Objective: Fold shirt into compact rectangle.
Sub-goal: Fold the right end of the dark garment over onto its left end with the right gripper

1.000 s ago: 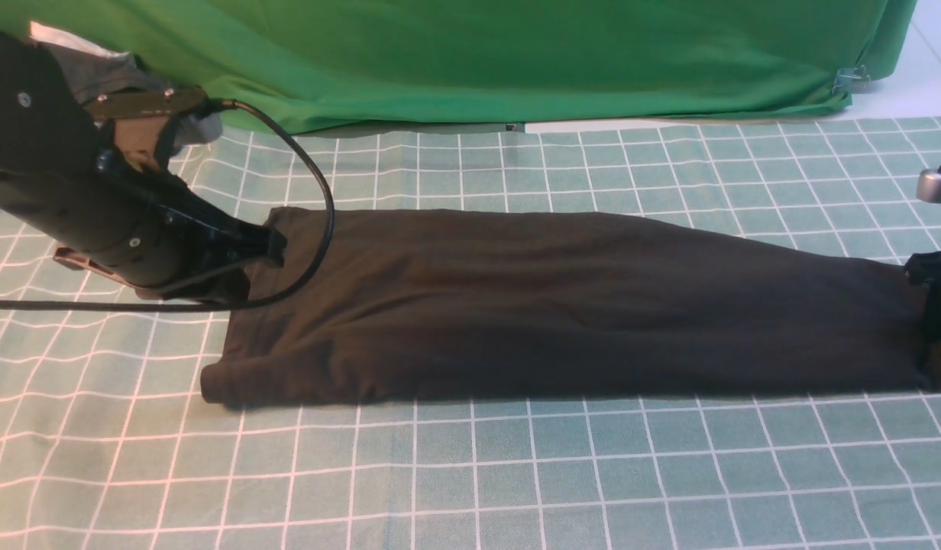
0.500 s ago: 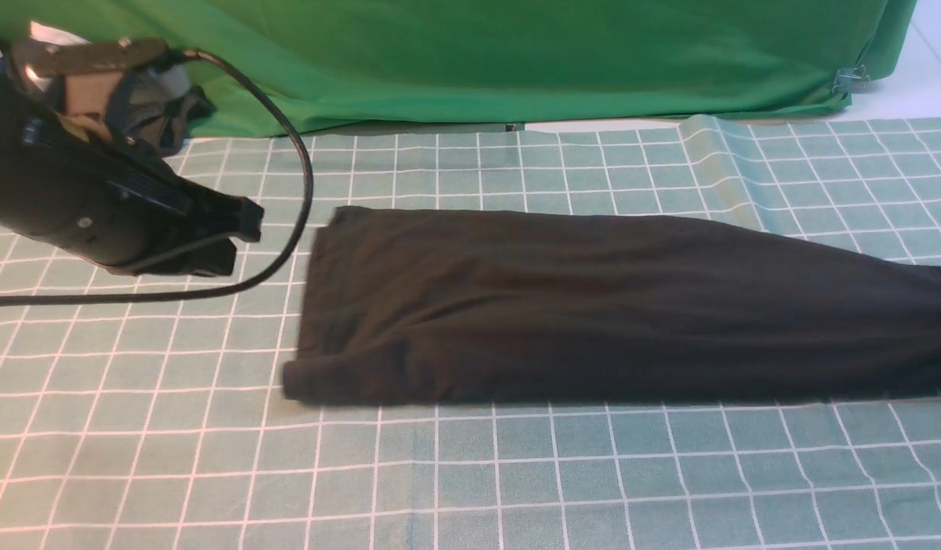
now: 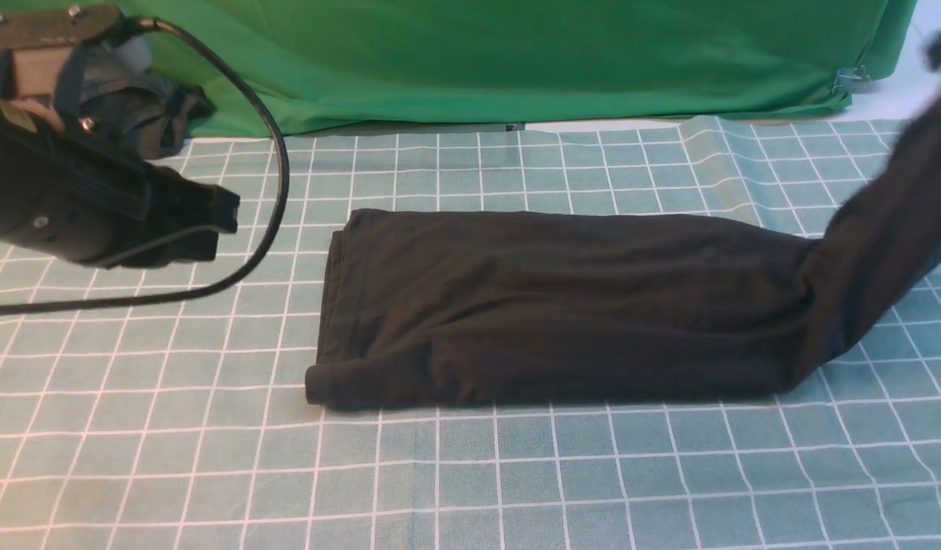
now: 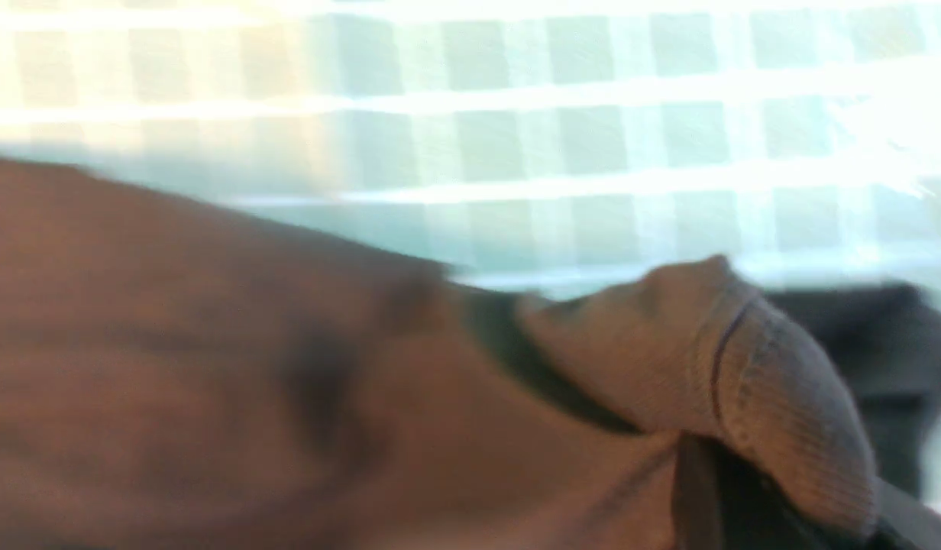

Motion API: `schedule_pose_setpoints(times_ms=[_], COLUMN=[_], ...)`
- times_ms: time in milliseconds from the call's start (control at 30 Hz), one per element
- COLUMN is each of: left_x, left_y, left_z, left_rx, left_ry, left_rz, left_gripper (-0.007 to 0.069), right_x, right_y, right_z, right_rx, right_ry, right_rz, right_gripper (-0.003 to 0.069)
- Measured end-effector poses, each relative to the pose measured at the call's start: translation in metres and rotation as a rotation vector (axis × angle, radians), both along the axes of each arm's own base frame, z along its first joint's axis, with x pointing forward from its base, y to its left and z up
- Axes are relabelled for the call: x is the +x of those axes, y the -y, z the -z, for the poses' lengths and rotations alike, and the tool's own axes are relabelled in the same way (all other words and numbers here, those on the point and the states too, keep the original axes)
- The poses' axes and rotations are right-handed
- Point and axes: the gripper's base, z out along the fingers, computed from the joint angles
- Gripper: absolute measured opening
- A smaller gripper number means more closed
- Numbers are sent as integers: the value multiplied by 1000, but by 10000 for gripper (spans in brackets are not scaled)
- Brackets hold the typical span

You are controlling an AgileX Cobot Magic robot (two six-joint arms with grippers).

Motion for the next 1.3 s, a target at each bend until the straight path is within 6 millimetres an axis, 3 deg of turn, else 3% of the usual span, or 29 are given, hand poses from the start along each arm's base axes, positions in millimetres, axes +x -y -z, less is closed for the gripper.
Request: schedule_pose_setpoints(times_ms=[200, 267, 300, 367, 400, 600, 633, 667, 900, 1133, 1300], left_x=[-1, -1, -1, -1, -1, -1, -1, -1, -1, -1, -1], left_y=[1, 1, 1, 1, 2, 2, 2, 3, 3, 3, 3], left_z=[6, 7, 7, 7, 7, 7, 7, 7, 7, 7, 7], left_rx=[-19, -21, -23, -23, -27, -41, -41, -42, -46, -47, -46], left_ry=[-10, -11, -12, -11, -11, -9, -9, -9, -10, -7, -7], left_rz=[-6, -7, -7, -7, -8, -10, -10, -10, -10, -8, -7], left_gripper=[11, 11, 11, 11, 11, 11, 11, 11, 11, 11, 11], right_x=[-13, -18, -24, -27, -31, -41, -40, -44, -68, -90, -104], right_y=[-102, -127, -150, -164, -184, -247, -248, -264, -315, -351, -369], right_z=[0, 4, 8, 12, 19, 55, 56, 65, 100, 130, 143], right_rx=[64, 83, 94, 109, 127, 251, 255, 283, 309, 316, 322], right_ry=[16, 16, 15, 11, 0, -50, -51, -57, -111, -144, -148], right_rz=[-232, -278, -323, -341, -377, -424, -423, -439, -504, -557, -586], right_gripper=[18, 18, 18, 18, 18, 18, 18, 18, 18, 31, 126])
